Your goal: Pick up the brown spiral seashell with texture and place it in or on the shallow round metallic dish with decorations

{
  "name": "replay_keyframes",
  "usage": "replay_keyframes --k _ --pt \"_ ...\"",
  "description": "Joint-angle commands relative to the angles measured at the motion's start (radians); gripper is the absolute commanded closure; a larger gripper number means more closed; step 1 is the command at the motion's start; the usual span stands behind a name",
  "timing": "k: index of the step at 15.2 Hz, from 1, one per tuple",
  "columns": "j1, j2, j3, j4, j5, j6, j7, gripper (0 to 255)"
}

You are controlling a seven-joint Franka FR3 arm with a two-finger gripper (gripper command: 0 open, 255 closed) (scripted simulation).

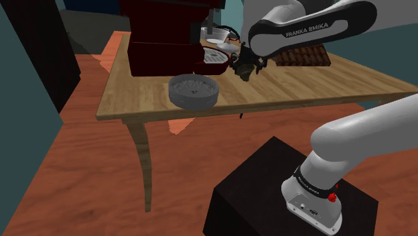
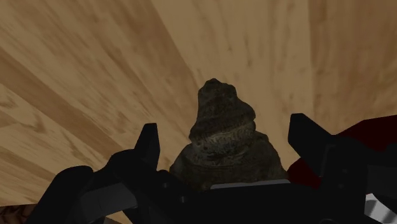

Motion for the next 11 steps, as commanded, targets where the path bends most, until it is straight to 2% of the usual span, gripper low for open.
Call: replay_keyframes --k 1,8,9,11 --pt "-0.006 0.012 0.0 -0.009 -0.007 0.021 0.005 0" --pt "-0.006 0.012 0.0 -0.009 -0.007 0.021 0.005 0" --pt "-0.006 0.012 0.0 -0.009 -0.007 0.021 0.005 255" --pt "-0.006 0.012 0.0 -0.009 -0.007 0.021 0.005 255"
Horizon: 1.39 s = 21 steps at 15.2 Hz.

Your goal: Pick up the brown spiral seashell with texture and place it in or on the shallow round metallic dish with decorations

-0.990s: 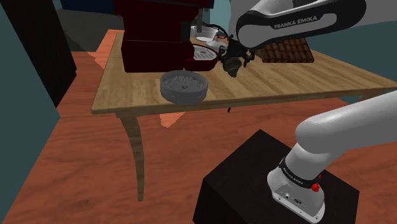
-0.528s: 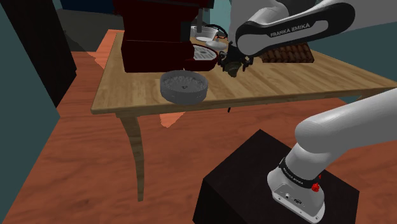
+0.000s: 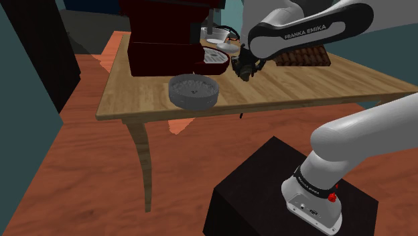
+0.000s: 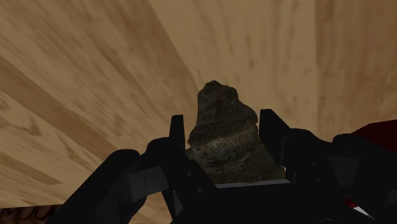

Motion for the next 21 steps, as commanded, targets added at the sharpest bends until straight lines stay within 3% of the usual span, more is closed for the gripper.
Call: replay_keyframes --k 1,7,21 --pt "0.0 0.0 0.0 0.0 0.0 0.0 0.0 255" --pt "0.0 0.0 0.0 0.0 0.0 0.0 0.0 255" --pt "0.007 -0.026 -0.024 0.162 0.028 -0.175 -0.078 255"
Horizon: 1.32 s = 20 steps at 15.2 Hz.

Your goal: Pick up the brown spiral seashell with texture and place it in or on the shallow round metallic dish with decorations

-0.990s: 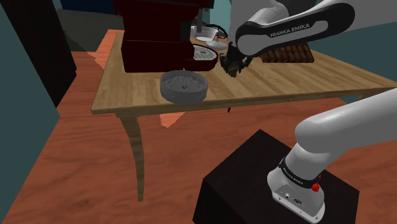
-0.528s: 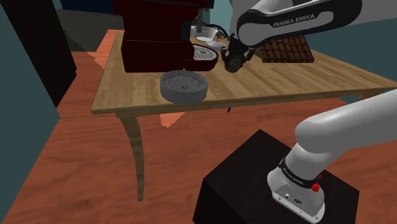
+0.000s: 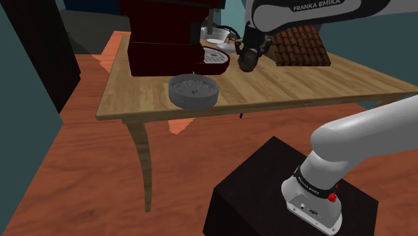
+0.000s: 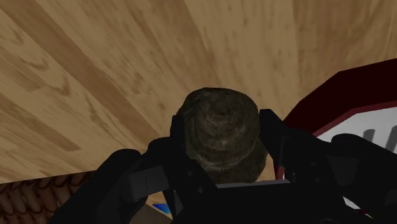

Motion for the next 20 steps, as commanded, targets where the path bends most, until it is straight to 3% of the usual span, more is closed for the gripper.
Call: replay_keyframes --k 1,9,20 --pt "-0.002 0.003 -0.004 0.028 0.001 -0.023 -0.012 255" --pt "-0.006 0.01 -0.011 0.137 0.007 -0.12 -0.048 255" --pt "0.055 0.044 0.227 0.242 0.075 -0.265 0.195 255"
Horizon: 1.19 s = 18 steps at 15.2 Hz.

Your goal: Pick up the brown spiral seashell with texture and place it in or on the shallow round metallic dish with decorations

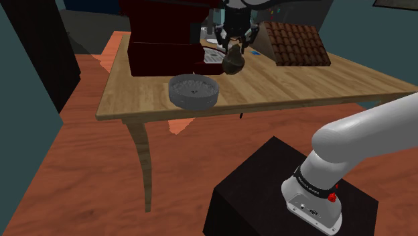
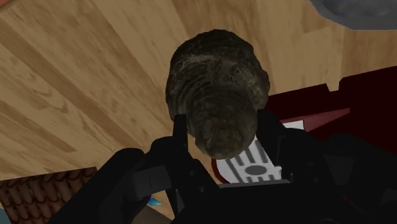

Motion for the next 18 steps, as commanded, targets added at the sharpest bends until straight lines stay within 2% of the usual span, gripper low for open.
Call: replay_keyframes --k 1,7,12,18 --pt "0.004 0.022 0.049 0.036 0.008 -0.028 0.049 255" --pt "0.002 0.112 0.208 0.159 0.011 -0.11 0.202 255" --pt "-0.023 0.233 0.37 0.292 -0.027 -0.186 0.349 255" --pt "-0.013 0.222 0.37 0.205 -0.019 -0.111 0.372 255"
